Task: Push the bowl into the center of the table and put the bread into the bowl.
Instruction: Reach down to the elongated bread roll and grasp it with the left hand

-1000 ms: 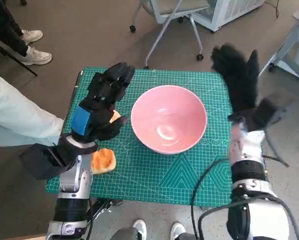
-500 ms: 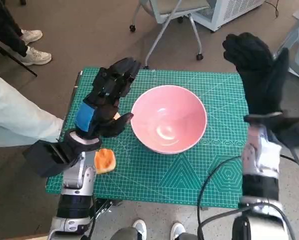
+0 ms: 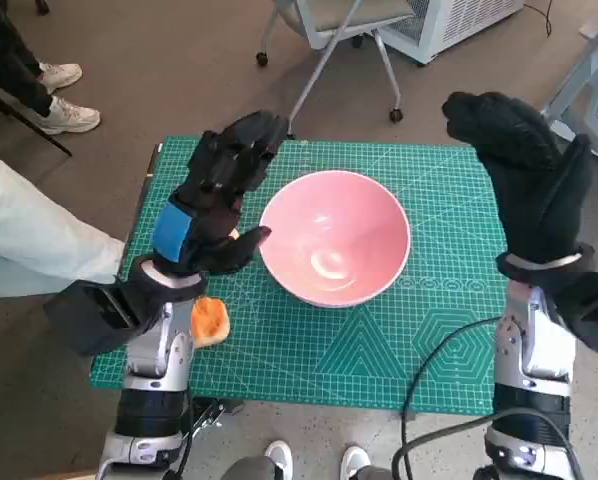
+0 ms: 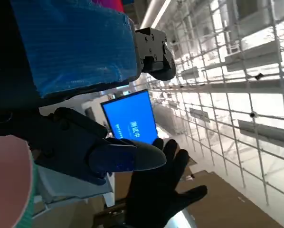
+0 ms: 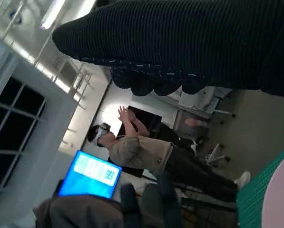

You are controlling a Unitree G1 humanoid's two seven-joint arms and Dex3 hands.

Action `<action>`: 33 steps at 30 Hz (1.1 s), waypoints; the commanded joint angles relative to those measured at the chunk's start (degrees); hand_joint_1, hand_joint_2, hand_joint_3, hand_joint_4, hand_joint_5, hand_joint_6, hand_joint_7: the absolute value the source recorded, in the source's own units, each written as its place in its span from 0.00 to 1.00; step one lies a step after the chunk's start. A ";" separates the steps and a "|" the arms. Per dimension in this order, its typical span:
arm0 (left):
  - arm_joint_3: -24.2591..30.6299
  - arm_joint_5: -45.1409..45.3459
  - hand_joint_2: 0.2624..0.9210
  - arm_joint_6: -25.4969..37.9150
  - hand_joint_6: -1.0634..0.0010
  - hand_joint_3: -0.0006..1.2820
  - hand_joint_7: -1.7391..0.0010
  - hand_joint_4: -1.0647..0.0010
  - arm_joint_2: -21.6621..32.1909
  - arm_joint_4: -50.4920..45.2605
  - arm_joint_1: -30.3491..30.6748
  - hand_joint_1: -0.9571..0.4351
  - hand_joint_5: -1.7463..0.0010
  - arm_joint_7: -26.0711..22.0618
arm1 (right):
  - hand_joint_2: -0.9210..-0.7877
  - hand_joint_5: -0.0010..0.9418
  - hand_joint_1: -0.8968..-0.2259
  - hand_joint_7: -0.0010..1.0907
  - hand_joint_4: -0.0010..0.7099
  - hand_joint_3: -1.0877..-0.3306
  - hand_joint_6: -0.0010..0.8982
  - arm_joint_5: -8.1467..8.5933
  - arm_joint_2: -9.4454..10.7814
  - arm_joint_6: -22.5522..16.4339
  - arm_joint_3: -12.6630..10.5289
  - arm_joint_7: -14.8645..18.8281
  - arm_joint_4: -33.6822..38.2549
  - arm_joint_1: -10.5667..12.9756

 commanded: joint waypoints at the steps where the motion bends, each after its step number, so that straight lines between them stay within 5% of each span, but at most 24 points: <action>1: -0.39 -0.74 1.00 0.67 1.00 0.27 0.64 0.83 0.38 -1.93 -1.16 0.23 0.99 -0.43 | 0.00 0.01 0.33 0.48 0.27 0.38 0.05 -2.14 -0.19 -0.69 1.18 -1.21 -0.69 1.44; 15: 1.39 -0.96 1.00 -0.58 1.00 0.26 0.65 0.83 4.66 -3.96 -0.57 0.23 0.99 -2.91 | 0.00 0.01 0.30 0.56 0.29 0.43 0.00 -4.15 0.03 -0.69 3.89 -2.87 -2.59 1.80; 28: 9.59 10.12 1.00 -5.23 0.99 0.18 0.66 0.80 21.37 -5.26 4.59 0.31 0.99 -1.76 | 0.00 0.01 0.27 0.57 0.29 0.46 0.00 -4.45 -0.04 0.95 5.52 -3.50 -5.06 2.22; 33: 10.82 8.24 0.99 -4.61 0.98 0.10 0.67 0.80 26.63 -4.41 6.78 0.34 0.99 -5.30 | 0.00 0.01 0.27 0.57 0.29 0.48 0.00 -4.39 0.08 0.65 5.53 -3.77 -4.12 2.22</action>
